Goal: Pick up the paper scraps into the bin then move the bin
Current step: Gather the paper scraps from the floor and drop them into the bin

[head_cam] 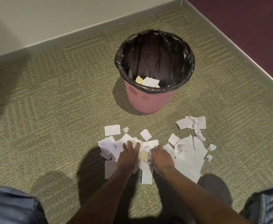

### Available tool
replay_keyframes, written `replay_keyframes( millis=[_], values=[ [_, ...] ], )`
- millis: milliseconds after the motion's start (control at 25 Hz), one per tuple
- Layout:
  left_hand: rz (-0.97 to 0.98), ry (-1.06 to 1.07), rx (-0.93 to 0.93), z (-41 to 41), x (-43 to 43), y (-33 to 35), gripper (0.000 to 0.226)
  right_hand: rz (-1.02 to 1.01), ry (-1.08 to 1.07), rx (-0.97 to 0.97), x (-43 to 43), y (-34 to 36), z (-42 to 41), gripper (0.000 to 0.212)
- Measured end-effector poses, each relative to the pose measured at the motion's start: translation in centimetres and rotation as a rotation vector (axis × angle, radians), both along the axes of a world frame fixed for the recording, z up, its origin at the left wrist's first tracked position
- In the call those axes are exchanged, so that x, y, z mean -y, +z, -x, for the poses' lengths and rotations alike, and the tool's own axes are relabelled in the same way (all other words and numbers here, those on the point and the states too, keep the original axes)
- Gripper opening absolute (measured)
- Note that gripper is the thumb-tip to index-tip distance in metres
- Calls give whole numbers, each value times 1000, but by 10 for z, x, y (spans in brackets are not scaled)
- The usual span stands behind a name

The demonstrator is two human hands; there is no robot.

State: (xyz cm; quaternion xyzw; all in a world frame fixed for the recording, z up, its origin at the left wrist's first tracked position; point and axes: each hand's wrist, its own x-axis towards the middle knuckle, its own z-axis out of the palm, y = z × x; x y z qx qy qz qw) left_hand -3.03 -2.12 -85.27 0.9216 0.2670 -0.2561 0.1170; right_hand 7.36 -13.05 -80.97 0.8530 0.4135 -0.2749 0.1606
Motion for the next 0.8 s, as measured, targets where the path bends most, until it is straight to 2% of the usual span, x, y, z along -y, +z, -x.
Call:
replay_keyframes(
  millis=[240,360,560,680,800],
  values=[
    [-62,-85,101,-15,11,15,42,-64,-39,-48,-6,21,-12,42],
    [-73,-60,140,-18,11,19,43,-99,-138,-62,-15,29,-24,43],
    [-78,-38,246,-16,4,30,55,-214,-278,-137,-14,45,-44,33],
    [-29,-39,346,-26,-3,46,44,-270,-367,-183,-8,53,-50,38],
    [-12,48,425,-34,-8,76,45,-324,-503,-221,-1,66,-59,32]
  ],
)
